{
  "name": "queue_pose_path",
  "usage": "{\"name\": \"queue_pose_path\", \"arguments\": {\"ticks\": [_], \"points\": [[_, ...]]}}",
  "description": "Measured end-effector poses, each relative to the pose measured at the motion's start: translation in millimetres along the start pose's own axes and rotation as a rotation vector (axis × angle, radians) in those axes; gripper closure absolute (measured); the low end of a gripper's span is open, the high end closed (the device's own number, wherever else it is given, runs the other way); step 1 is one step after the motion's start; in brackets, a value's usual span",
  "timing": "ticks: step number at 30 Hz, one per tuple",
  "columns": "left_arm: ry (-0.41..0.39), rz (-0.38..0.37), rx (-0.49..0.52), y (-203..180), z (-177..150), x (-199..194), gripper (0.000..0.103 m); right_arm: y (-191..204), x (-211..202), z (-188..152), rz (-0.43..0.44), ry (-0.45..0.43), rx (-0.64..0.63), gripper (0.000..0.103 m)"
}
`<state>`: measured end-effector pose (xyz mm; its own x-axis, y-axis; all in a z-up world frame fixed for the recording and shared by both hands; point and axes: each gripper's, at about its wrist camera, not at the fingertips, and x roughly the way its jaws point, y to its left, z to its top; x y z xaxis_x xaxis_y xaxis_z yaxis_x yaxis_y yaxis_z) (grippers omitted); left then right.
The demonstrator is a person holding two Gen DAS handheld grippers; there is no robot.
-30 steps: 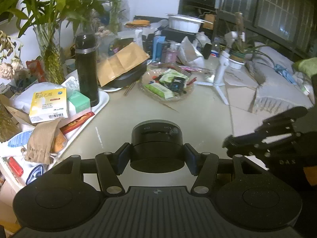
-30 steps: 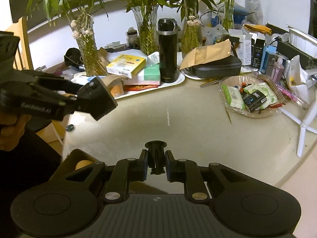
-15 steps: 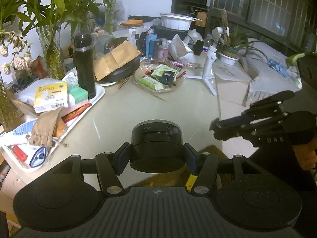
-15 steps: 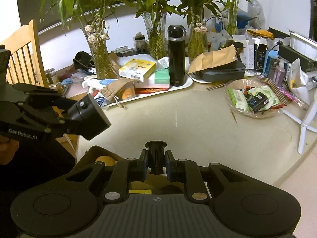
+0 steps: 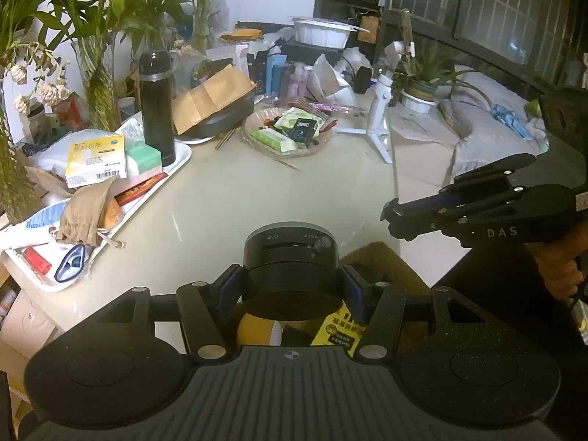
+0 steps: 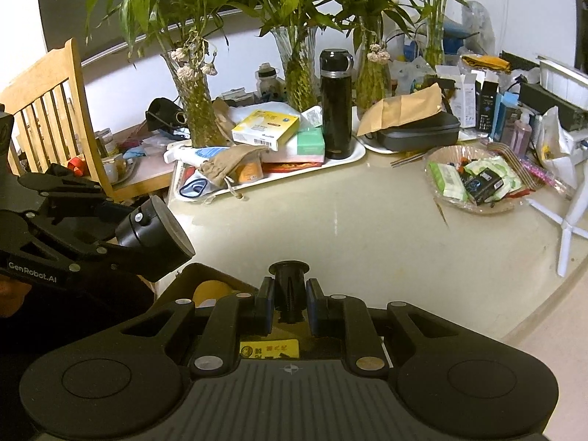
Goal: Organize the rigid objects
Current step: 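Open both tools to drop the plug and black cylinder into the box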
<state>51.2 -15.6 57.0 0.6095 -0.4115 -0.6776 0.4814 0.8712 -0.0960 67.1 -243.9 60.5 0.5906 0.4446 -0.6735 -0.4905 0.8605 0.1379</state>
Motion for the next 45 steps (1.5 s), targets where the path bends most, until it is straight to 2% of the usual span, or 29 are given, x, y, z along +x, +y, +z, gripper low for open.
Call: {"name": "queue_pose_path", "arguments": {"ticks": [8,14,15,16,20,22,24,27,37,45], "points": [[0.008,-0.006,-0.013,0,-9,-4,0.047,9,14,-2,0.032,0.022,0.010,0.083],[0.015,-0.002,-0.021,2,-16,-9,0.047,23,41,3,0.071,0.052,-0.008,0.081],[0.017,-0.002,-0.023,2,-17,-9,0.047,26,43,3,0.059,0.042,-0.017,0.067],[0.018,-0.001,-0.024,2,-19,-10,0.047,27,45,5,0.046,0.034,-0.022,0.047],[0.025,-0.002,-0.025,2,-23,-13,0.047,26,42,6,0.039,0.009,-0.017,0.026],[0.032,-0.002,-0.018,1,-25,-13,0.047,24,38,4,0.006,0.000,-0.030,0.007],[0.041,-0.002,-0.007,-1,-27,-11,0.047,23,35,1,-0.035,-0.005,-0.043,0.000],[0.057,-0.013,0.001,-6,-32,-8,0.047,17,31,-4,-0.068,0.005,-0.034,0.000],[0.119,-0.044,0.029,-16,-45,10,0.047,6,13,-26,-0.100,0.006,-0.015,0.000],[0.129,-0.052,0.033,-18,-46,14,0.047,-2,5,-40,-0.112,0.021,0.020,0.000]]}}
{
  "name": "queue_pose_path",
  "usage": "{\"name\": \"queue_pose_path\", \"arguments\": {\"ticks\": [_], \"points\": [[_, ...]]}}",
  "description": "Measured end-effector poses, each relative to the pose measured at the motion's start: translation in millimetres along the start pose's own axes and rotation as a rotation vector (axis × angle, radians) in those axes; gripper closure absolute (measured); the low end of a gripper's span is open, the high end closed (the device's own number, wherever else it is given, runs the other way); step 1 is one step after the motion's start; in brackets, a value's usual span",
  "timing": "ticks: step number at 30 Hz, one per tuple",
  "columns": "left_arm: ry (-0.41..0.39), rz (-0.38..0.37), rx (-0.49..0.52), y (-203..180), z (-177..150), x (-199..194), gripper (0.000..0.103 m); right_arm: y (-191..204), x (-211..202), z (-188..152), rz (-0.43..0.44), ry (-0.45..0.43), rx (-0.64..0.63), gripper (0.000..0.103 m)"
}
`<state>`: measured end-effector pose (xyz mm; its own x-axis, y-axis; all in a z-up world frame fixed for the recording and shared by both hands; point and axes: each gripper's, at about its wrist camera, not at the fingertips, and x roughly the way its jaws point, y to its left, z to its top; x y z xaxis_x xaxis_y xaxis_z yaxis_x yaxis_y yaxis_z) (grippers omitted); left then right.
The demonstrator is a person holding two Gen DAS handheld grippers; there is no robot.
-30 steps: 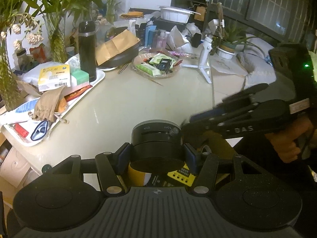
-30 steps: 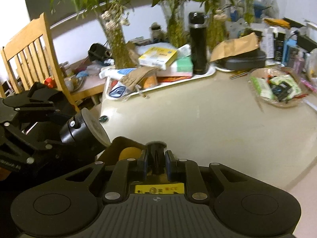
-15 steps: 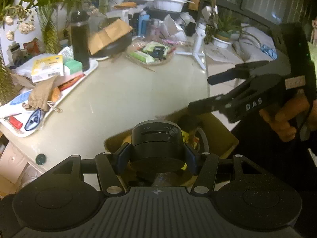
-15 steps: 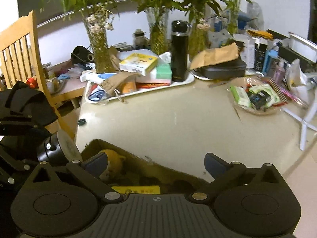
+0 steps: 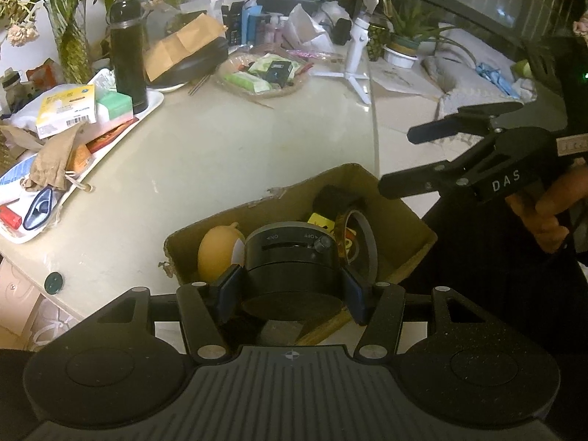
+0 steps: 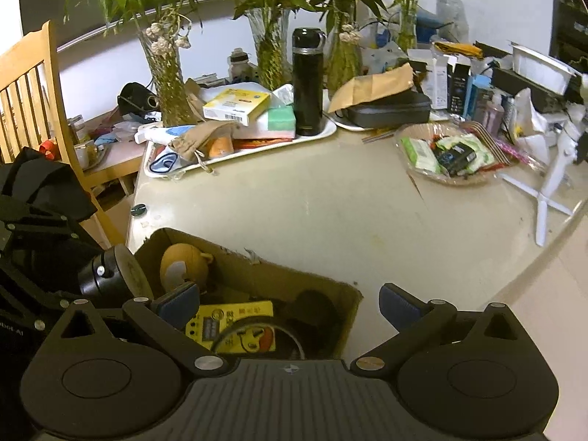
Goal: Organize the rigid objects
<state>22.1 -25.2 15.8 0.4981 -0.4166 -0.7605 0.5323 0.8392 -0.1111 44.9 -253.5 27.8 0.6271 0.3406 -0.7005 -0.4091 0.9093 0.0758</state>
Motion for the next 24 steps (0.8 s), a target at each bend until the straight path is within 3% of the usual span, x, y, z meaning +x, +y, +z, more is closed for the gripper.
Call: {"name": "queue_pose_path", "arguments": {"ticks": [7,10,14,21,24], "points": [[0.010,0.009,0.004,1,-3,7,0.045,-4,0,-6,-0.003,0.019,0.020,0.000],[-0.001,0.012,-0.001,2,-1,5,0.033,-3,-1,-7,-0.003,0.022,0.020,0.000],[-0.014,0.035,-0.010,4,-1,1,0.032,-2,1,-7,-0.001,0.024,0.026,0.000],[-0.061,0.116,-0.046,10,2,-4,0.031,2,-2,-6,-0.038,-0.004,0.036,0.000],[-0.099,0.170,-0.054,12,2,-8,0.019,3,-4,-6,-0.063,-0.022,0.055,0.000]]}}
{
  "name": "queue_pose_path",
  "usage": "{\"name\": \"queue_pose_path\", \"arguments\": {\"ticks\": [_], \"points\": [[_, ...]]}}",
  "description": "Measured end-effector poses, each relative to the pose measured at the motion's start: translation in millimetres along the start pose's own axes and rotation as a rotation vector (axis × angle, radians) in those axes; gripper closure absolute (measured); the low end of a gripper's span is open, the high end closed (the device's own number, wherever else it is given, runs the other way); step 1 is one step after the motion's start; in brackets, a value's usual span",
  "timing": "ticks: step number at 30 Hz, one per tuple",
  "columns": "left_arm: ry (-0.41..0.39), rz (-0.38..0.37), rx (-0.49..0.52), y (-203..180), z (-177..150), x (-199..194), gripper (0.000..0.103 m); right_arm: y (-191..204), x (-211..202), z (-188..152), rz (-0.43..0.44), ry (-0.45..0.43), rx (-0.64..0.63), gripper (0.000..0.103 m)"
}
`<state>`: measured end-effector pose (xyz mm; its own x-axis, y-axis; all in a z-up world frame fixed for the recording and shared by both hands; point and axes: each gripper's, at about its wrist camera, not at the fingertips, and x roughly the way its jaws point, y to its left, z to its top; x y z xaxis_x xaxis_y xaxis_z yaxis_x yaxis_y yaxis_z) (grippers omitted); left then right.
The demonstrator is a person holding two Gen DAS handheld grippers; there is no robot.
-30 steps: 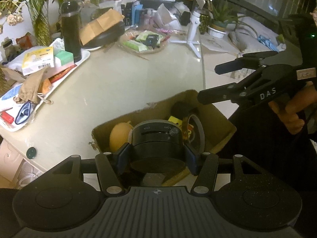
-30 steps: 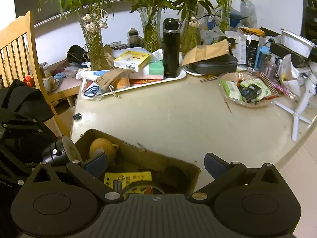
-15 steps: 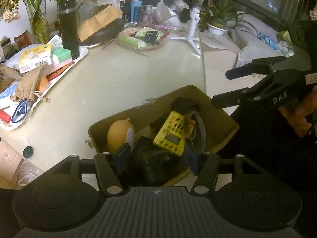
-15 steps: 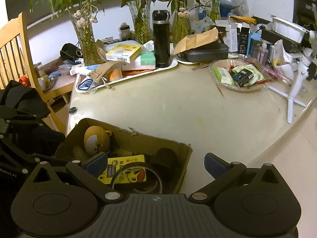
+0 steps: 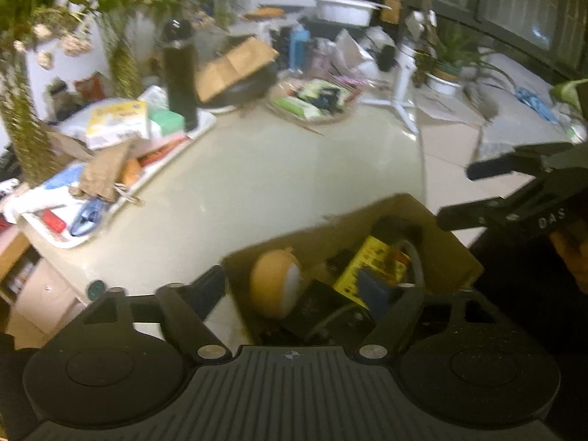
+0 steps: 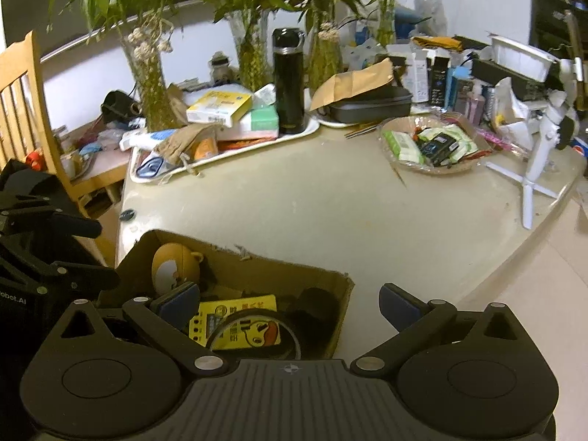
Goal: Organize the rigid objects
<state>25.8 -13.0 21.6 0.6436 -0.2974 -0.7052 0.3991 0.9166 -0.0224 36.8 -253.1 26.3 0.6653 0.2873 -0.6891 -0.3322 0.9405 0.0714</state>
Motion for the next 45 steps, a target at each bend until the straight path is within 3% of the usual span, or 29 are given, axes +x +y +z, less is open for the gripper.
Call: {"name": "queue_pose_path", "arguments": {"ticks": [4,8,15,19,26,31,37,45], "points": [[-0.054,0.073,-0.005,-1,-1,-4,0.008,6,0,0,-0.050,-0.009,-0.004,0.000],[-0.028,0.120,-0.021,0,0,-1,0.000,13,0,-1,-0.112,-0.009,-0.021,0.000],[-0.002,0.194,-0.053,5,-1,-2,0.000,26,5,-2,-0.266,0.015,-0.067,0.000],[0.026,0.236,-0.022,0,-1,-3,0.000,38,5,-7,-0.350,-0.003,-0.145,0.000],[0.052,0.283,-0.013,-4,0,-5,0.000,46,2,-9,-0.376,0.004,-0.139,0.000],[0.092,0.263,-0.070,-2,0,-6,0.000,41,1,-8,-0.367,0.086,-0.018,0.000],[0.205,0.207,-0.174,7,-2,-2,0.000,38,3,-12,-0.300,0.178,0.039,0.000],[0.289,0.167,-0.175,1,-19,3,0.000,35,9,-30,-0.209,0.276,0.098,0.000]]}}
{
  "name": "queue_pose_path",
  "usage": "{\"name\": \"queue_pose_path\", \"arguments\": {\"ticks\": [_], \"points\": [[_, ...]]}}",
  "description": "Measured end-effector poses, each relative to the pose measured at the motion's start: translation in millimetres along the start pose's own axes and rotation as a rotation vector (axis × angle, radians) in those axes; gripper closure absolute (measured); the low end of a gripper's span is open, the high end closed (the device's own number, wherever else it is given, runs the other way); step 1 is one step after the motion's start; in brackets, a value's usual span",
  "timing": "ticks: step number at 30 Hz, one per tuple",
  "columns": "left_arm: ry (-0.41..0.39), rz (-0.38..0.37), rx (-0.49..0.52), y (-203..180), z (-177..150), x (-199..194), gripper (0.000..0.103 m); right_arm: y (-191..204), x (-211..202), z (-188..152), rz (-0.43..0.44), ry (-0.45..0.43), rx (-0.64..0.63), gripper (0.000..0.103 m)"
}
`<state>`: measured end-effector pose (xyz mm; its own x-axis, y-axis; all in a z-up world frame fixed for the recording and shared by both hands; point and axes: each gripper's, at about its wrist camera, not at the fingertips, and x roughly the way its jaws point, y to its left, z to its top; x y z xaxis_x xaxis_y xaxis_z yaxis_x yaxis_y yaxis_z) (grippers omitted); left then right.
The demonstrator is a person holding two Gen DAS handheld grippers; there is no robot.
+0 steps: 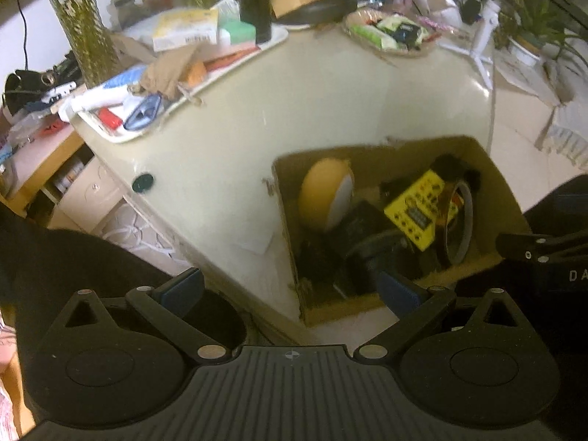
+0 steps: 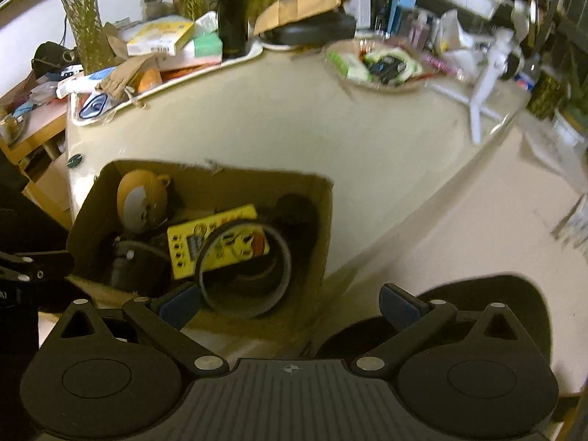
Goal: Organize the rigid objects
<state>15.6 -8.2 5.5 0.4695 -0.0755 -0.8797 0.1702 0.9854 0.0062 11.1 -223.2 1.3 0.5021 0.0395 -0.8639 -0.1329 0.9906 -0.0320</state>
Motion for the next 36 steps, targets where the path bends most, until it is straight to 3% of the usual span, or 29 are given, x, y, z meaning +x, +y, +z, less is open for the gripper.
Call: {"name": "queue_pose_path", "arguments": {"ticks": [8,36], "points": [[0.039,-0.007,-0.005,-2,-19,13,0.000,4,17,-17,-0.001,0.058,-0.032,0.000],[0.039,0.001,0.025,-10,-26,15,0.000,10,20,-21,-0.022,0.072,-0.076,0.000]]}}
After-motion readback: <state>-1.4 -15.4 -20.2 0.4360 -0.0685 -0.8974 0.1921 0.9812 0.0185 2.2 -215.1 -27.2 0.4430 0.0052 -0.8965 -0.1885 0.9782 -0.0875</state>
